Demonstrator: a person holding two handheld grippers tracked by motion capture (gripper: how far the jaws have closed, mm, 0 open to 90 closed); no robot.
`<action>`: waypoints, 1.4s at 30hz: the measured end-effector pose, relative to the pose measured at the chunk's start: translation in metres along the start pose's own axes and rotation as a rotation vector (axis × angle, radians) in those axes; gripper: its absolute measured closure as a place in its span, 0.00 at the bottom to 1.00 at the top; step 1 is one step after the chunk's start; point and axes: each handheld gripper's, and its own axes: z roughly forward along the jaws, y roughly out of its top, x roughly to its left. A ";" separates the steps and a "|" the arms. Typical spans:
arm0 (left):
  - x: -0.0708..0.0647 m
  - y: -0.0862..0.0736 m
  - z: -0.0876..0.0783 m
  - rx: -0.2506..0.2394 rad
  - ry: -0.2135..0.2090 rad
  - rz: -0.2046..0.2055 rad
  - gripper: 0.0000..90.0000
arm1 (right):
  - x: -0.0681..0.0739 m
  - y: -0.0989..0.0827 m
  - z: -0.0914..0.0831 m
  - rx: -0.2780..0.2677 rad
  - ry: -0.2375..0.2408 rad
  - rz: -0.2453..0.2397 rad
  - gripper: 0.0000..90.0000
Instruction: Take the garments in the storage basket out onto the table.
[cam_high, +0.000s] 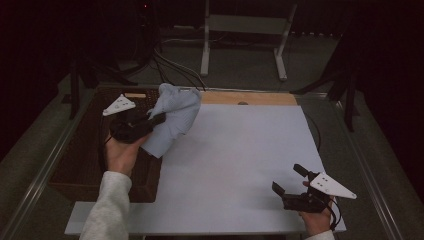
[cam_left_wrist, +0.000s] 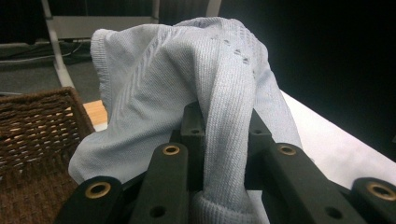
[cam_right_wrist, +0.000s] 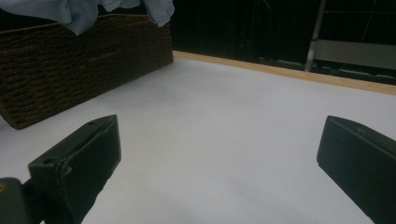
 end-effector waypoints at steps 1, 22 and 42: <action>-0.001 0.000 0.001 -0.002 -0.003 -0.001 0.86 | 0.000 0.000 0.000 0.000 0.000 0.000 0.00; -0.016 -0.001 0.013 -0.023 -0.038 -0.001 0.86 | 0.000 0.000 0.000 0.004 -0.002 -0.002 0.00; -0.028 -0.004 0.028 -0.020 -0.066 -0.003 0.86 | 0.000 0.000 0.000 0.005 -0.003 -0.002 0.00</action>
